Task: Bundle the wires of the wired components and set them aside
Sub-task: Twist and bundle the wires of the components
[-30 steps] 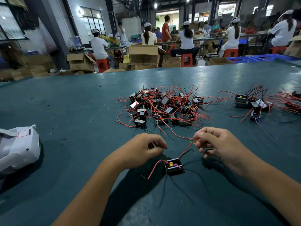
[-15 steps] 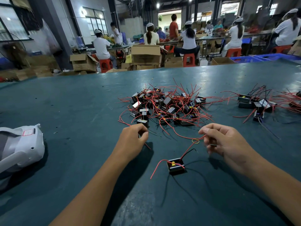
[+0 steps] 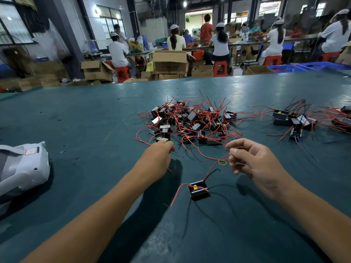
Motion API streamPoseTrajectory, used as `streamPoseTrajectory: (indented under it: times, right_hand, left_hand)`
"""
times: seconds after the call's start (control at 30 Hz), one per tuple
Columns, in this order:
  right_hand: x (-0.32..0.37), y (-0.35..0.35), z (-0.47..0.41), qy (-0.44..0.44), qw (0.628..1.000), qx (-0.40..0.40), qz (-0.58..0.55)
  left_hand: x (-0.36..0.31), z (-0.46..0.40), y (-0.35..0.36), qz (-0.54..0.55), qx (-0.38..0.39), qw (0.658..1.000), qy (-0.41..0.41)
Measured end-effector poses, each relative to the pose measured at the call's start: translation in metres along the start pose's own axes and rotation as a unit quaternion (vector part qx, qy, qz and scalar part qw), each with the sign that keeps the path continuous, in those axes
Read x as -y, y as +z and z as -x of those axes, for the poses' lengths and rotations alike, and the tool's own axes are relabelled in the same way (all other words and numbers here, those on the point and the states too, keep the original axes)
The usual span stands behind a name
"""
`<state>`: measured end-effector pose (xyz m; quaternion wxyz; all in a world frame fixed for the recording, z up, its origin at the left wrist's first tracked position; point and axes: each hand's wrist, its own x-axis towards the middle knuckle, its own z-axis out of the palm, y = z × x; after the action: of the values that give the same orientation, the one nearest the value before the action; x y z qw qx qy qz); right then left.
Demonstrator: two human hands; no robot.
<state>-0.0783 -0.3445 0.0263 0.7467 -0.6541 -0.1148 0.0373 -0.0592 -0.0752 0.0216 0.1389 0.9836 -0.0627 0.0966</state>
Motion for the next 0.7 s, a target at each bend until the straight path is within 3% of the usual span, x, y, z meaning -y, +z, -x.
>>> streamPoseTrajectory:
  times: [0.17, 0.33, 0.37, 0.43, 0.5, 0.6, 0.7]
  right_hand:
    - [0.001, -0.002, -0.001, 0.007, 1.0, 0.006, -0.007]
    - [-0.001, -0.003, -0.001, 0.01, 1.0, 0.01, 0.003]
    - [-0.001, -0.003, -0.002, 0.007, 1.0, 0.011, 0.006]
    - [-0.002, -0.003, -0.002, -0.005, 1.0, 0.013, 0.017]
    - [-0.003, -0.003, -0.002, -0.027, 0.999, 0.02, 0.034]
    - [-0.004, -0.001, -0.001, -0.065, 0.995, 0.04, 0.067]
    - [-0.004, -0.002, 0.001, -0.087, 0.988, 0.054, 0.113]
  left_hand:
    - [0.006, -0.023, -0.006, -0.141, 0.02, 0.988, 0.061]
    - [0.001, -0.042, -0.015, -0.175, 0.001, 0.981, 0.088]
    - [-0.005, -0.042, -0.019, -0.125, -0.006, 0.988, 0.091]
    - [-0.027, -0.033, -0.025, 0.074, -0.008, 0.993, 0.088]
    - [-0.053, -0.019, -0.025, 0.233, 0.048, 0.967, 0.092]
    - [-0.076, 0.006, -0.011, 0.334, 0.113, 0.93, 0.099]
    - [-0.076, 0.02, 0.0, 0.391, 0.096, 0.91, 0.101]
